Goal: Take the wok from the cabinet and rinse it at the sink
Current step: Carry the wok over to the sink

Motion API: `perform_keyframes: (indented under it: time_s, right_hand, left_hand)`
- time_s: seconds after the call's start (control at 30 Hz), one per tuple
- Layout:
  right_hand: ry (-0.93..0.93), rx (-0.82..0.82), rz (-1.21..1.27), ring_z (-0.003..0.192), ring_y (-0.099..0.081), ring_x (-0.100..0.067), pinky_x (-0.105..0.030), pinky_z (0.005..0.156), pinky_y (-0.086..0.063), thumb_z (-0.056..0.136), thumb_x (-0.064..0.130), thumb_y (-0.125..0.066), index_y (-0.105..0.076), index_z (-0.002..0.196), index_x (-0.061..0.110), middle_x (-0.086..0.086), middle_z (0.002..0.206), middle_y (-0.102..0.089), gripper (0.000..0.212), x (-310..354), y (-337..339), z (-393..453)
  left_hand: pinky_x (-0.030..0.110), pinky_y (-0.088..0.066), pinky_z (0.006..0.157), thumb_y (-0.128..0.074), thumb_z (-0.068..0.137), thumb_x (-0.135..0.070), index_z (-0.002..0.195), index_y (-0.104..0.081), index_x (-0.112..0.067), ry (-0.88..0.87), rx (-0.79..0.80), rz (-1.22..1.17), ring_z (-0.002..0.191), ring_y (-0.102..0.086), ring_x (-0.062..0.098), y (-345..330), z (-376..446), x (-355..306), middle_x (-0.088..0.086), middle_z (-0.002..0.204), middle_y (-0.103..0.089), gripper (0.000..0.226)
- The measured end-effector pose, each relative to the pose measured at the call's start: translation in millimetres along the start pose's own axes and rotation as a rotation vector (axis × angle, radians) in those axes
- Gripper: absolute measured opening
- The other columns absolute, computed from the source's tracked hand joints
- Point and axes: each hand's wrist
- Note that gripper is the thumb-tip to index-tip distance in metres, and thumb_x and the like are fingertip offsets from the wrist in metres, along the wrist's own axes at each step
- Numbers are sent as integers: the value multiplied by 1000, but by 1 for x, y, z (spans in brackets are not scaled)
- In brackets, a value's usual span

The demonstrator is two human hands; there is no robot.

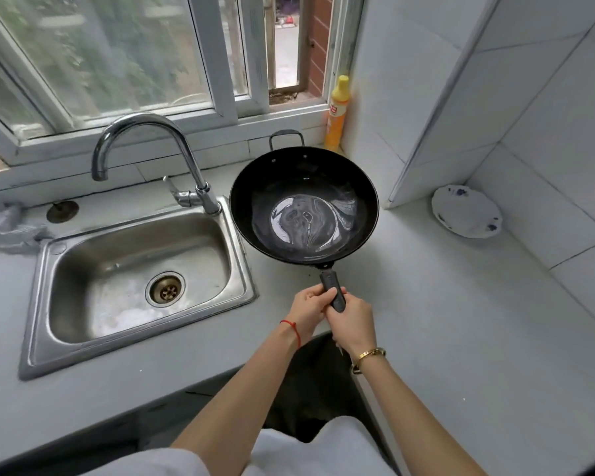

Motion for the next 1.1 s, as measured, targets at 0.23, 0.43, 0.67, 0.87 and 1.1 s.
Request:
perform_keyframes:
  time_s: [0.23, 0.43, 0.67, 0.87, 1.1]
  right_hand:
    - [-6, 42, -14, 69, -64, -13, -14, 52, -42, 90, 23, -62, -69, 94, 15, 0, 74, -67, 11, -17, 6, 25]
    - [-11, 56, -30, 69, -63, -14, -13, 50, -39, 91, 22, -61, -68, 95, 13, -1, 74, -66, 12, -26, 5, 31]
    - [-25, 62, -22, 67, -63, -11, -14, 51, -43, 92, 24, -62, -68, 97, 12, 0, 74, -65, 14, -38, 1, 29]
    - [-27, 51, -28, 72, -64, -14, -17, 55, -48, 92, 26, -63, -68, 101, 11, -1, 78, -65, 18, -42, -3, 29]
    - [-58, 72, -86, 70, -64, -15, -19, 53, -49, 92, 27, -62, -66, 106, 9, -7, 85, -68, 23, -44, -7, 31]
  left_hand:
    - [20, -56, 82, -53, 98, -6, 113, -67, 0, 29, -27, -45, 94, -69, 14, -9, 25, 10, 13, 111, -70, 21]
    - [22, -55, 87, -52, 98, -6, 120, -64, 4, 43, -45, -28, 93, -69, 13, -11, 32, 18, 15, 113, -69, 27]
    - [18, -56, 78, -52, 99, -8, 121, -63, 3, 61, -66, -19, 94, -69, 13, -11, 32, 27, 14, 113, -69, 28]
    - [17, -56, 74, -52, 99, -10, 122, -63, 1, 70, -79, -5, 94, -68, 12, -10, 31, 29, 13, 115, -69, 28]
    - [20, -54, 78, -50, 100, -9, 128, -59, 2, 98, -79, -1, 98, -67, 13, -8, 31, 30, 9, 114, -69, 32]
Point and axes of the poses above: each hand's wrist, its own z-axis towards the middle knuckle, its own y-axis out of the back of the hand, x = y × z
